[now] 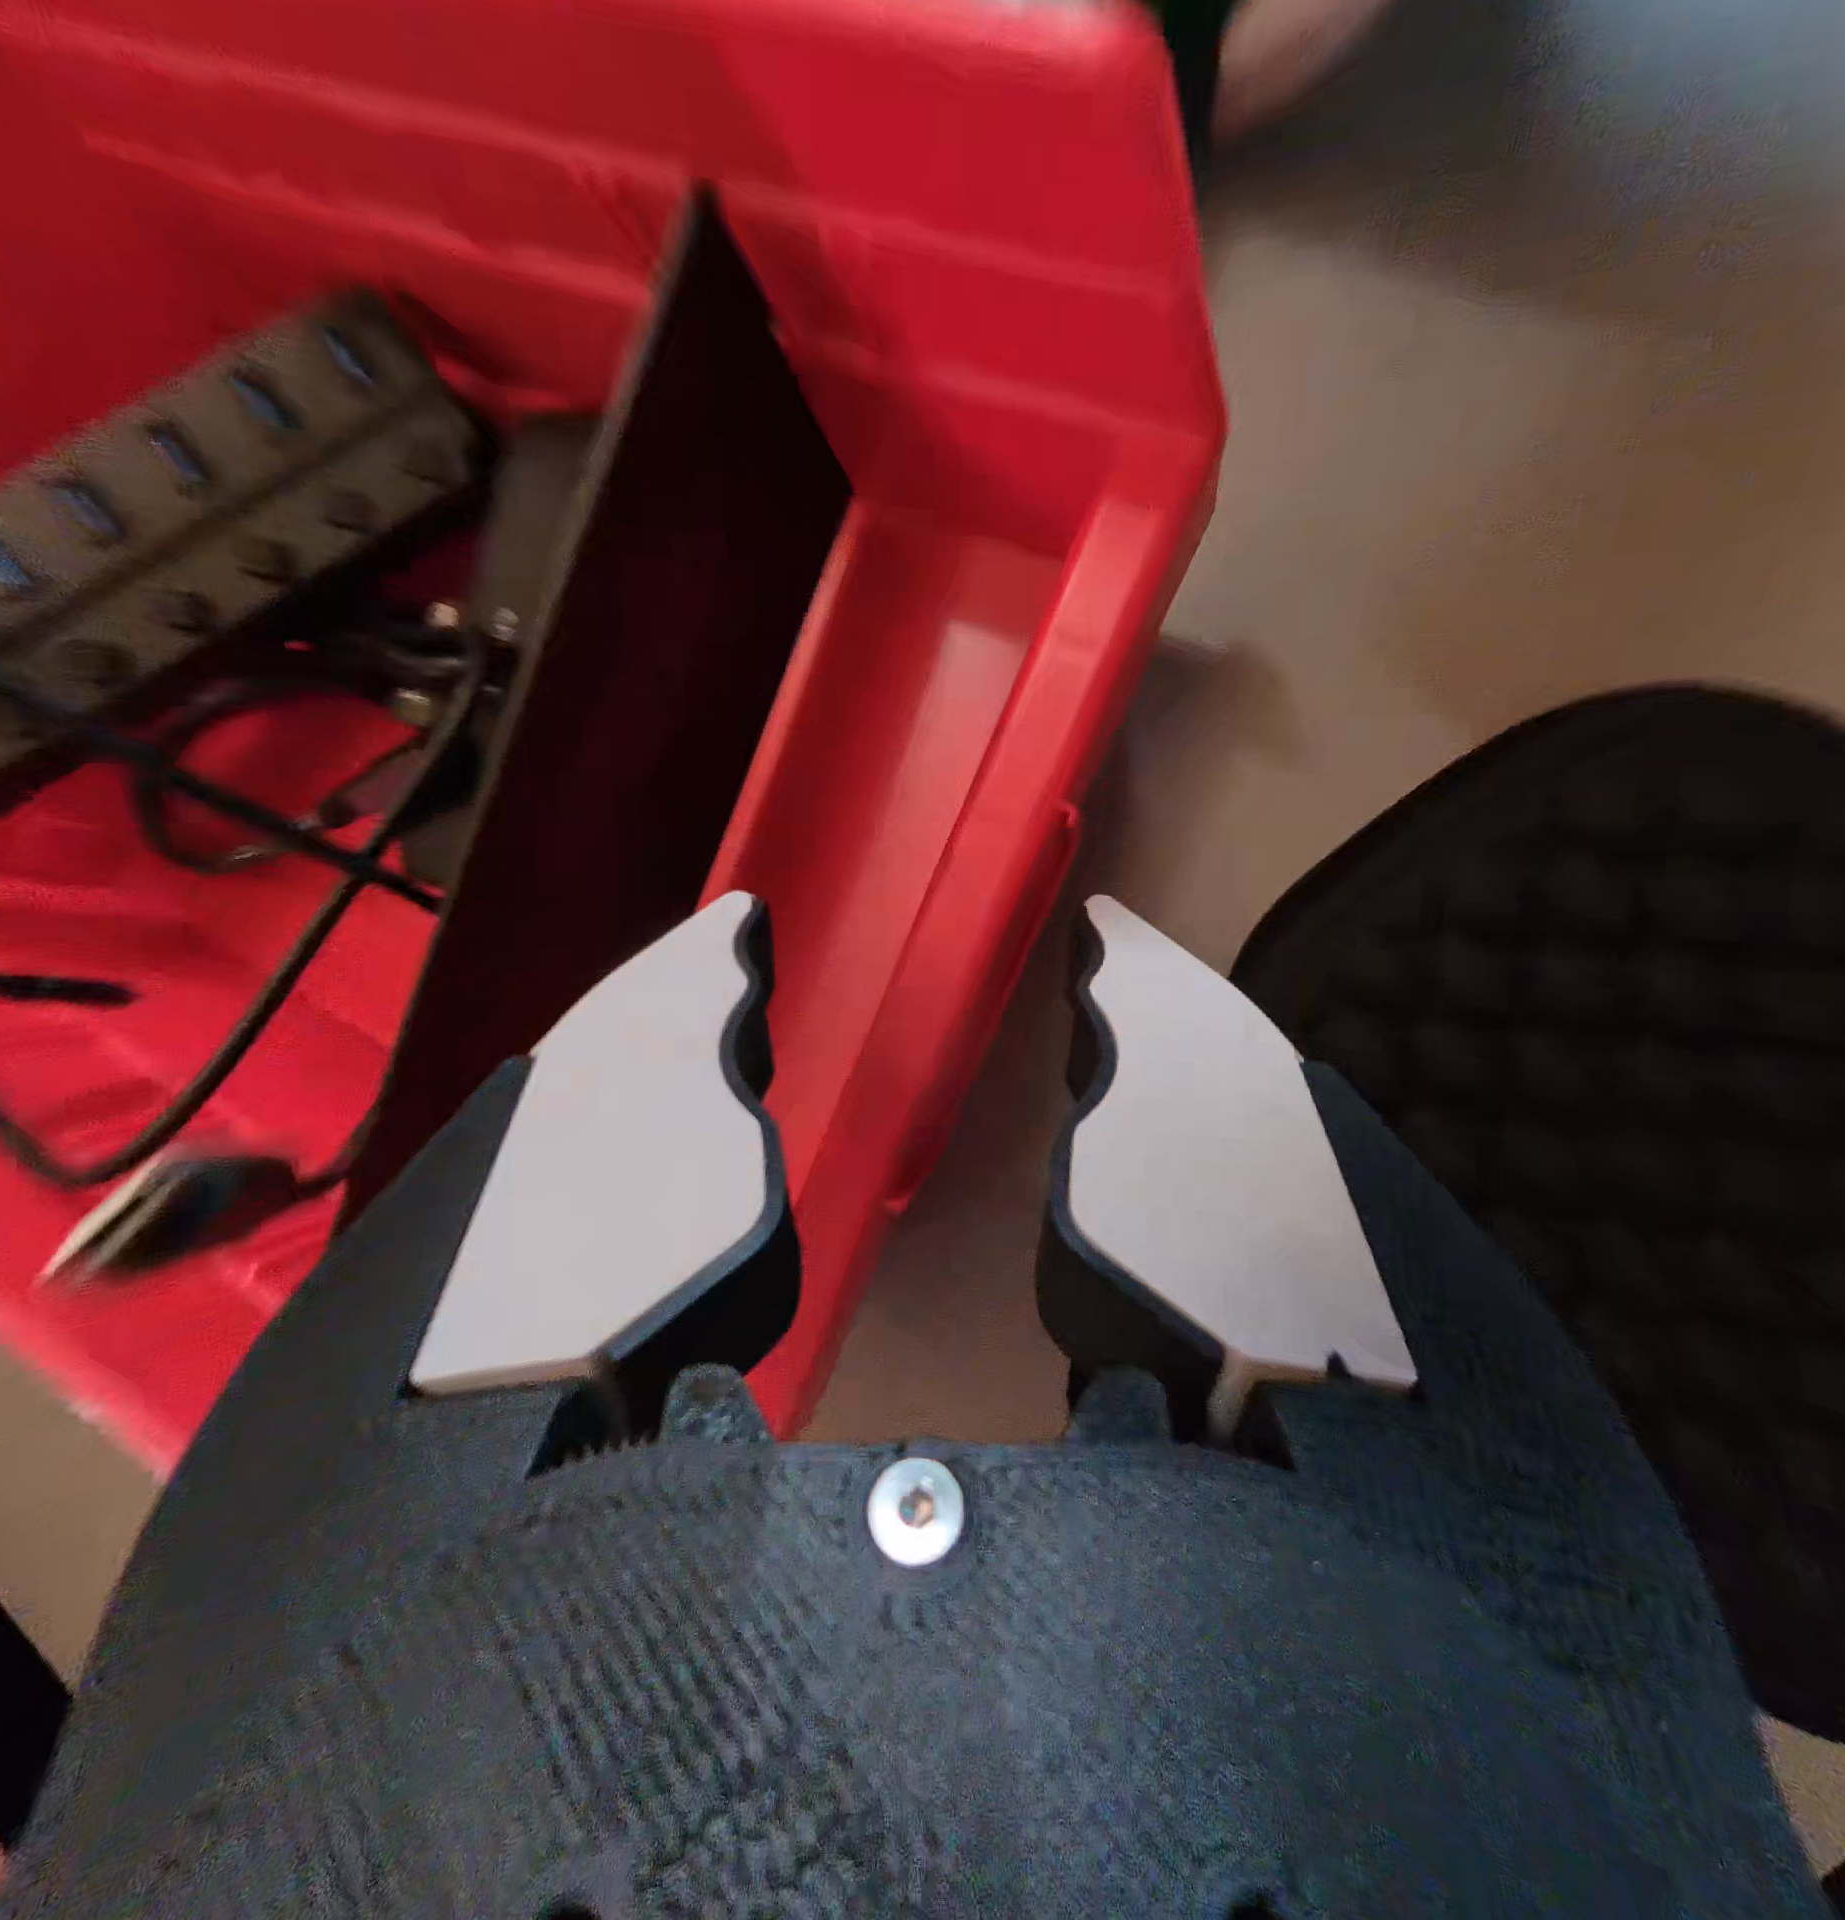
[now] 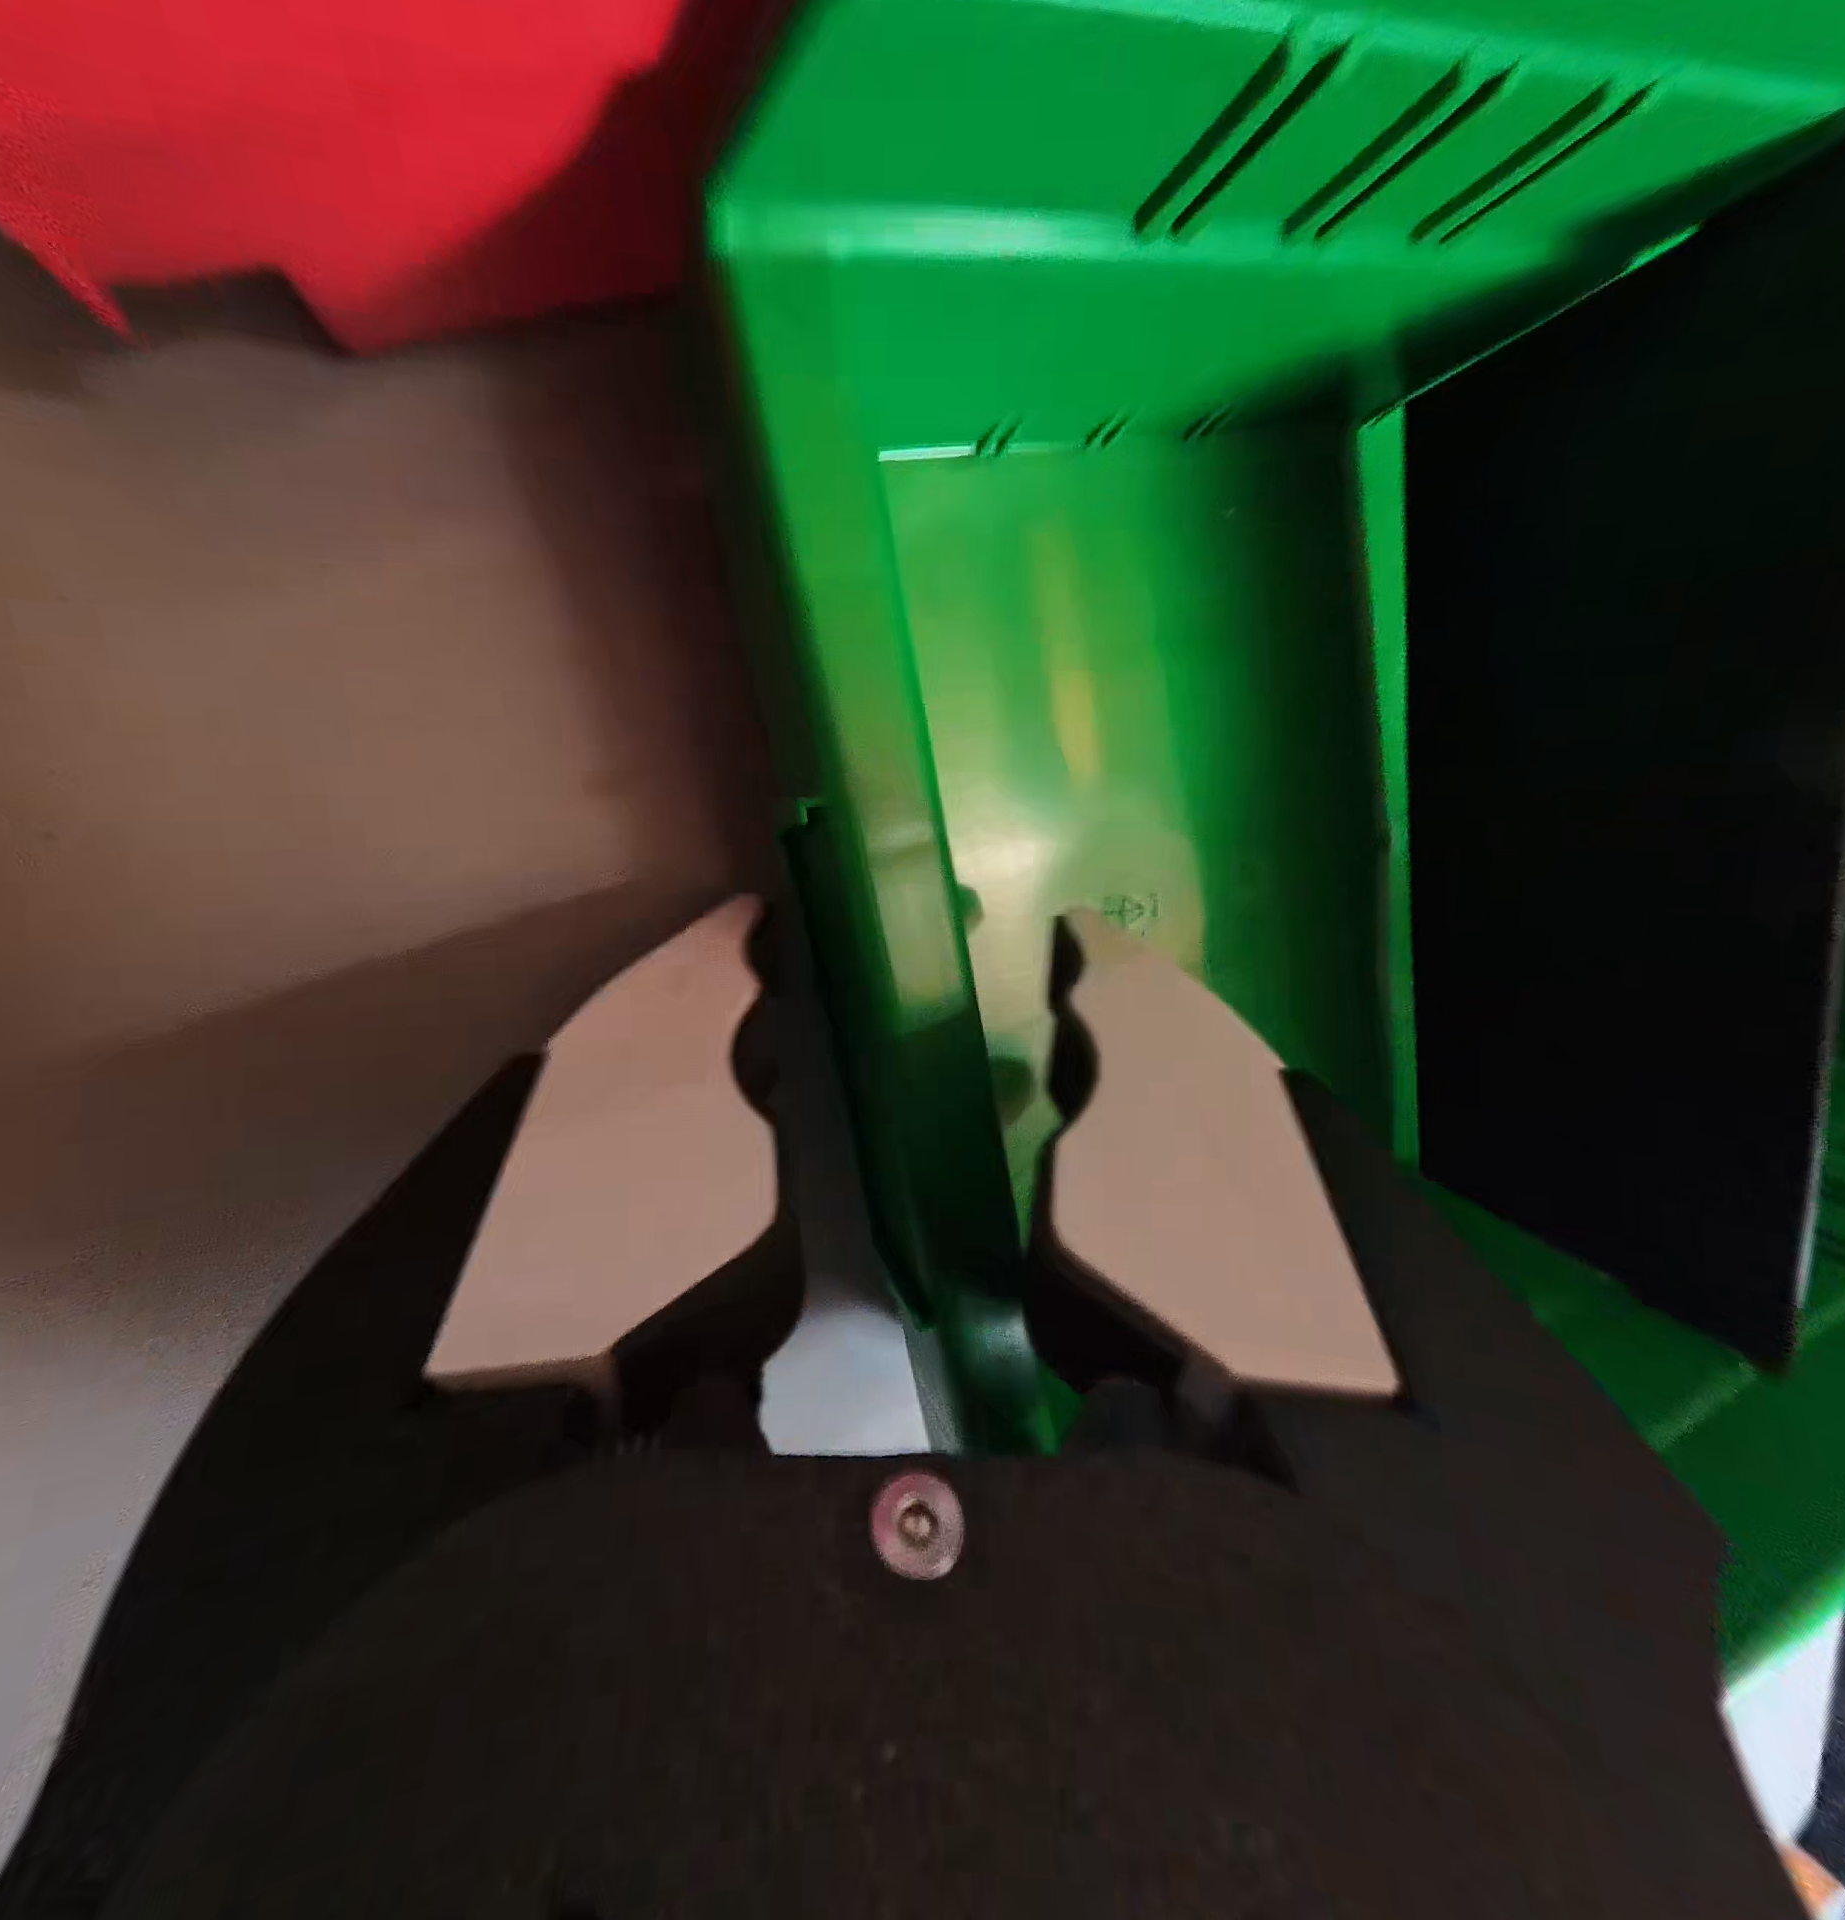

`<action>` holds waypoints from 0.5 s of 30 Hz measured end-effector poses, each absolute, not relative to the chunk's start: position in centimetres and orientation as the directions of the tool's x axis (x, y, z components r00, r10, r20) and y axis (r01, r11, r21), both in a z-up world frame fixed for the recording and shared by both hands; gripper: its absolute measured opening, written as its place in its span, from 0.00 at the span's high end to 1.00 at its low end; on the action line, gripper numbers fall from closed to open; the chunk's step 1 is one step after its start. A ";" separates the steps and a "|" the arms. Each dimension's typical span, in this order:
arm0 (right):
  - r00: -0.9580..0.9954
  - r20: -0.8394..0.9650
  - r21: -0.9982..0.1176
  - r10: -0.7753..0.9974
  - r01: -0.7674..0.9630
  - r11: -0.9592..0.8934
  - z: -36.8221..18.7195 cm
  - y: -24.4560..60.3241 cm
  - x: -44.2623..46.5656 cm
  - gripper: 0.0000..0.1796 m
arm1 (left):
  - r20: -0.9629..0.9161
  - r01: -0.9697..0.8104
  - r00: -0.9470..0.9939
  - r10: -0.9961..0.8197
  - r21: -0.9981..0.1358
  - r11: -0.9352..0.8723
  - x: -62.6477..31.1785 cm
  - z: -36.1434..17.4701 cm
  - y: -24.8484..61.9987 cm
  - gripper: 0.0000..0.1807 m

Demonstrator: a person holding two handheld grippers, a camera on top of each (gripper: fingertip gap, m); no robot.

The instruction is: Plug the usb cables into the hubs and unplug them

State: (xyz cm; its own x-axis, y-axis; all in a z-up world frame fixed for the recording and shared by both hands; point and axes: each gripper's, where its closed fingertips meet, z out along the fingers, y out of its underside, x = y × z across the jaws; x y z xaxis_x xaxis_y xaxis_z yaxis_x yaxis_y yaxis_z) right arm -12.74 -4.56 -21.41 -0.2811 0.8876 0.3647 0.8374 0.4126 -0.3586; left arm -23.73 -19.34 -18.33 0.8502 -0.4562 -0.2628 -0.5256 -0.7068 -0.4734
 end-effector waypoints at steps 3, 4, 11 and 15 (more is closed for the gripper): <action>-0.284 0.371 -0.374 0.884 0.826 0.422 -21.6 -4.6 -12.1 0.80 | -0.194 -0.569 0.818 -0.542 -0.417 -0.709 -23.1 -20.1 -18.7 0.74; -0.291 0.382 -0.371 0.877 0.821 0.434 -21.6 -4.6 -11.6 0.80 | -0.161 -0.566 0.815 -0.557 -0.425 -0.706 -22.7 -20.2 -18.6 0.78; -0.236 0.399 -0.384 0.886 0.835 0.395 -21.5 -3.8 -5.0 0.81 | -0.196 -0.602 0.789 -0.582 -0.436 -0.669 -21.7 -20.3 -17.5 0.84; -0.177 0.409 -0.390 0.895 0.853 0.346 -21.4 -2.2 -0.3 0.81 | -0.206 -0.601 0.791 -0.576 -0.436 -0.670 -21.5 -20.3 -17.3 0.85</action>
State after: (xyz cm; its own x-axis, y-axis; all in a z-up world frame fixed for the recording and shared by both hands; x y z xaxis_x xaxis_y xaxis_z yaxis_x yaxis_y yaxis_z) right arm -0.32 -2.20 -21.38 -0.1766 0.8954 0.4088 0.8534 0.3462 -0.3897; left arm -21.52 -17.27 -20.29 0.7910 -0.5762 -0.2055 -0.6012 -0.6699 -0.4357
